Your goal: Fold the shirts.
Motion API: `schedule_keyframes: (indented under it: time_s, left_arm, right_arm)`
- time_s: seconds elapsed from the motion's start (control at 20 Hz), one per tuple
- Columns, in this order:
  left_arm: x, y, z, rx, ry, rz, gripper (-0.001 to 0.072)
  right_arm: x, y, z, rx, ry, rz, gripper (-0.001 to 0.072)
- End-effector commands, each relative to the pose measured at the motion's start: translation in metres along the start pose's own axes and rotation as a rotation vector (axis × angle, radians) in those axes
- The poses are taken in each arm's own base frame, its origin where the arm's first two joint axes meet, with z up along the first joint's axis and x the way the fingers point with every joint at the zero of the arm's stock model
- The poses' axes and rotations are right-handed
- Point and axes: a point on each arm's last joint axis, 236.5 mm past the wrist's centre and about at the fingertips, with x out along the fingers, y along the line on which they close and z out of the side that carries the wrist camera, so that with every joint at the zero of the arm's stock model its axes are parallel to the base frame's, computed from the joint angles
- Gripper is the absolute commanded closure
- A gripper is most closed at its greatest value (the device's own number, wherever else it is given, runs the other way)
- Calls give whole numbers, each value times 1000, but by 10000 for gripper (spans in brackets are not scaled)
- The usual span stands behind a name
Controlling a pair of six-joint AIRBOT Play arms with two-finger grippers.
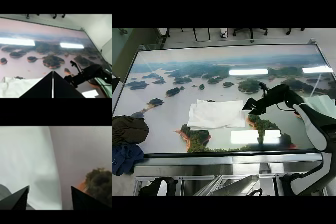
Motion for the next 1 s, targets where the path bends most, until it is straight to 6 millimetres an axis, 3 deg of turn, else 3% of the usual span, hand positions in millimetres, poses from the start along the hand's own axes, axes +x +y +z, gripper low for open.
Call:
schedule_keyframes:
  time_s: [0.0, 0.1, 0.15, 0.2, 0.25, 0.3, 0.4, 0.5, 0.6, 0.7, 0.8, 0.85, 0.95]
  left_arm:
    - [0, 0, 0, -4, 0, 2, 694]
    - [0, 0, 0, -5, 0, 2, 694]
    - [0, 0, 0, -10, 0, 2, 694]
    - [0, 0, 0, -10, 0, 2, 693]
    - [0, 0, 0, -10, 1, 2, 693]
    - [0, 0, 0, -10, 1, 2, 694]
    - [0, 0, -1, -10, 3, 2, 694]
    - [0, 0, -3, -9, 13, 1, 694]
    - [0, 0, -7, -9, 29, 0, 694]
    - [0, -1, -9, -9, 38, -2, 693]
    - [0, -1, -10, -10, 42, -2, 693]
    - [0, -1, -11, -10, 46, -3, 694]
    - [-1, -1, -12, -10, 51, -3, 693]
  right_arm:
    - [37, 2, 0, 5, -5, 6, 110]
    - [48, 3, 1, 18, -7, 13, 116]
    - [50, 5, 1, 27, -6, 23, 230]
    - [50, 6, 1, 30, -8, 30, 469]
    - [47, 10, 3, 23, -8, 37, 654]
    - [41, 18, 4, 7, -2, 50, 692]
    - [7, 46, 14, -57, -33, 86, 692]
    - [-58, 77, 39, -129, -178, 117, 692]
    - [-150, 96, 65, -181, -382, 132, 693]
    - [-246, 94, 79, -198, -588, 114, 693]
    - [-325, 70, 78, -171, -754, 62, 693]
    - [-361, 50, 70, -141, -822, 22, 693]
    - [-416, 0, 51, -48, -907, -49, 692]
